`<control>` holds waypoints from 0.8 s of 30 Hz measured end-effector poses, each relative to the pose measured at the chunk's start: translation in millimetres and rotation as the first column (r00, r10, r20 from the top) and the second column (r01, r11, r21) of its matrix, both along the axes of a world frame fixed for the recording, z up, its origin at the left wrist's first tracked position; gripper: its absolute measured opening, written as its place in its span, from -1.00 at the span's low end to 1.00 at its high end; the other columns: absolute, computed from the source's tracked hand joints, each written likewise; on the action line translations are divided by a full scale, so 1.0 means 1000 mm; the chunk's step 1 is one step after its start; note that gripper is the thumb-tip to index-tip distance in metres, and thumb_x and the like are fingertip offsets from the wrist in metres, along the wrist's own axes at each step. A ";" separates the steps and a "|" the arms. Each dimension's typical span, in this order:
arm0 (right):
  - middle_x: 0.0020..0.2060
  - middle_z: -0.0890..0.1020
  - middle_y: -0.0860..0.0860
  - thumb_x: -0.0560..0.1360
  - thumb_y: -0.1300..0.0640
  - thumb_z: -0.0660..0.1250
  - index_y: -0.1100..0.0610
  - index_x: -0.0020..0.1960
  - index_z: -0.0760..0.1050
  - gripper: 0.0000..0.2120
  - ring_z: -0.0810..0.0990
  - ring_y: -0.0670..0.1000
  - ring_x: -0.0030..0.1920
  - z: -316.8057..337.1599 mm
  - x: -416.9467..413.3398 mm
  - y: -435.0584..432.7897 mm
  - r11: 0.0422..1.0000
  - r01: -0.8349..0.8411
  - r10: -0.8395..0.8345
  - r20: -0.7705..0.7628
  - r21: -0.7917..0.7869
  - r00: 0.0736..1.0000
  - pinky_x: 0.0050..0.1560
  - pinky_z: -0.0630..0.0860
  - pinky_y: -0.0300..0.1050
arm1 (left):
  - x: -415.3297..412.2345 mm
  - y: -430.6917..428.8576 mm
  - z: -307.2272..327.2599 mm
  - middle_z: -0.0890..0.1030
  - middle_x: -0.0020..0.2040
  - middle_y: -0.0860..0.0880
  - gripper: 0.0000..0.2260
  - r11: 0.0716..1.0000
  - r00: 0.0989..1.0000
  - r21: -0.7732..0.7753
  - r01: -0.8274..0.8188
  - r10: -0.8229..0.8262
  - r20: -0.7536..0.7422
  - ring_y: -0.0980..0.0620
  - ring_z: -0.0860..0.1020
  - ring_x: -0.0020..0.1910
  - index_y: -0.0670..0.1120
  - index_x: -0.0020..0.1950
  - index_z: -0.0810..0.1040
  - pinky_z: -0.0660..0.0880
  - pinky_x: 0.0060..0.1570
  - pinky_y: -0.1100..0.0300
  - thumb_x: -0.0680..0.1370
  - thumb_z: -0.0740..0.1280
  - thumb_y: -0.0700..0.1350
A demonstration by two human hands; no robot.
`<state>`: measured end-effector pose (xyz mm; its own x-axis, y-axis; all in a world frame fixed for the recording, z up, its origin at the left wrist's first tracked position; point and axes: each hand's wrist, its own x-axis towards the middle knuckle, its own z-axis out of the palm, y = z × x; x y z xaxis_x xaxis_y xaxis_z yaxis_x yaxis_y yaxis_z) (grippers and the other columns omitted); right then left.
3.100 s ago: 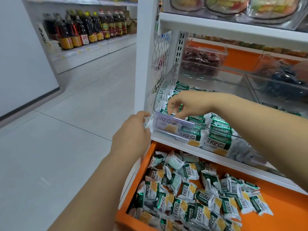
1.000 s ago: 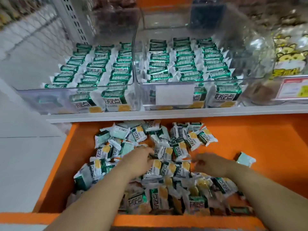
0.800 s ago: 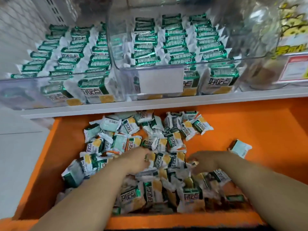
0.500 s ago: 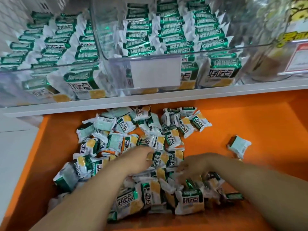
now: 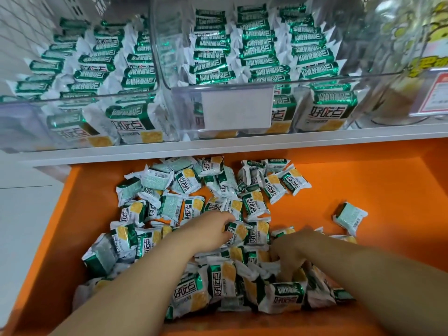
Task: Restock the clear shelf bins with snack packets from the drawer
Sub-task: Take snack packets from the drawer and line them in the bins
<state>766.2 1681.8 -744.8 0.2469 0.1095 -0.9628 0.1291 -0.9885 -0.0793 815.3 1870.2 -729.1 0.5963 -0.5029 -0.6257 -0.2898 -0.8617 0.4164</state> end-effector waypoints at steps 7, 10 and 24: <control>0.19 0.48 0.01 0.38 -0.03 0.49 0.09 0.38 0.31 -0.34 0.55 0.08 0.06 0.032 0.011 -0.031 0.965 0.193 -0.226 0.185 0.177 0.957 0.01 0.54 -0.01 | -0.005 -0.006 0.018 0.37 0.40 -0.03 -0.60 0.999 0.996 -0.015 0.037 -0.036 0.086 -0.03 0.40 0.33 0.03 0.45 0.30 0.38 0.27 0.07 0.61 0.22 -0.01; -0.08 0.44 0.02 0.44 -0.01 0.44 0.10 0.21 0.35 -0.55 0.42 0.02 -0.19 0.068 0.014 -0.042 0.945 0.176 -0.265 0.330 0.276 0.906 -0.20 0.36 -0.08 | -0.008 -0.012 0.037 0.32 0.44 -0.04 -0.59 0.998 0.990 -0.037 0.058 -0.053 0.132 -0.03 0.37 0.35 0.02 0.47 0.29 0.37 0.27 0.11 0.62 0.22 0.00; 0.10 0.34 -0.36 0.28 -0.07 0.53 -0.20 0.08 0.35 -0.52 0.35 -0.36 0.08 0.226 -0.064 -0.031 0.707 -0.152 -0.604 0.702 0.690 0.379 0.01 0.37 -0.45 | -0.056 0.000 0.199 0.49 0.18 0.27 -0.68 0.884 0.941 -0.466 -0.044 0.194 0.279 0.39 0.45 0.09 0.21 0.35 0.38 0.41 -0.04 0.50 0.60 0.25 0.02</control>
<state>702.1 1651.1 -518.6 0.9559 0.2828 0.0788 0.2712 -0.7479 -0.6059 758.9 1870.7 -529.8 0.7938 -0.5953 -0.1248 -0.3747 -0.6402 0.6706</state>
